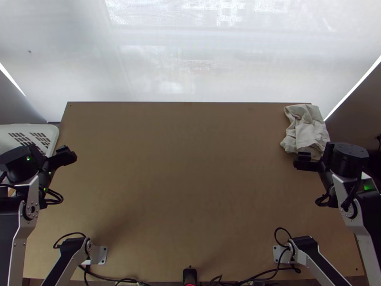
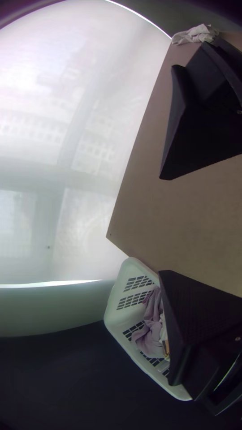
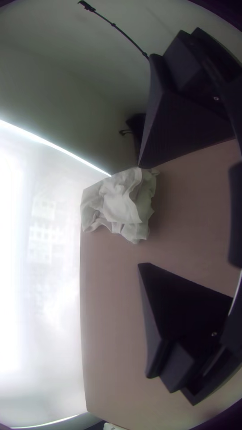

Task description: Fold the t-shirt

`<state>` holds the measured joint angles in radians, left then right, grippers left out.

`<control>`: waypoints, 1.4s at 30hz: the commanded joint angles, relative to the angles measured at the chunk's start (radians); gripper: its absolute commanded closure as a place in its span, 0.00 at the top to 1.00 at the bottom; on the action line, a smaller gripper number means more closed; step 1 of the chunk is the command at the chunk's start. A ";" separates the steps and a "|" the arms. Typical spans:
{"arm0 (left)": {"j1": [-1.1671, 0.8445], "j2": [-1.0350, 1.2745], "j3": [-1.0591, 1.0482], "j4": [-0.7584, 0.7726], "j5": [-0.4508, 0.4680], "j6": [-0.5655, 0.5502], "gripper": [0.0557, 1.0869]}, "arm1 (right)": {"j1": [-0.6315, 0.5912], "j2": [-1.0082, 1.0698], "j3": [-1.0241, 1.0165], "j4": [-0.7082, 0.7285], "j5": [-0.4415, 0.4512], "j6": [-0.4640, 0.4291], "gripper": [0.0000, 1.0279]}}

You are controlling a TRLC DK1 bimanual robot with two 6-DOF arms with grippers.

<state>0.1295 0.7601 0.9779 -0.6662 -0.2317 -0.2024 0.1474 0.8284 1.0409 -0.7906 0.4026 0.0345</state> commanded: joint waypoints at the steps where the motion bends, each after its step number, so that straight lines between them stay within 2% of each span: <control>1: 0.050 -0.012 0.067 -0.016 0.002 0.008 0.95 | -0.005 0.064 0.041 -0.045 -0.053 0.004 0.95; 4: 0.065 0.012 0.064 -0.016 0.002 0.018 0.95 | -0.002 0.087 0.045 -0.058 -0.085 0.024 0.95; 9: 0.160 0.070 0.053 -0.041 0.002 0.144 0.95 | 0.004 0.120 0.039 -0.058 -0.093 0.024 0.95; 15: 0.340 0.128 0.047 0.005 0.002 0.178 0.95 | 0.020 0.138 -0.002 -0.045 -0.096 0.027 0.95; 20: 0.529 0.228 0.027 0.088 0.015 0.256 0.95 | 0.029 0.144 -0.021 -0.030 -0.097 0.031 0.95; 25: 0.682 0.364 0.005 0.255 0.022 0.337 0.95 | 0.029 0.143 -0.022 -0.035 -0.100 0.031 0.95; 33: 0.831 0.667 0.013 0.487 0.019 0.365 0.95 | 0.029 0.144 -0.028 -0.047 -0.102 0.028 0.95; 42: 1.026 0.913 0.067 0.571 -0.001 0.345 0.95 | 0.027 0.153 -0.038 -0.050 -0.102 0.024 0.95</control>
<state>1.0126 1.4979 1.0130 -0.1600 -0.2214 0.1505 0.1757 0.9733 1.0088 -0.8394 0.3012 0.0589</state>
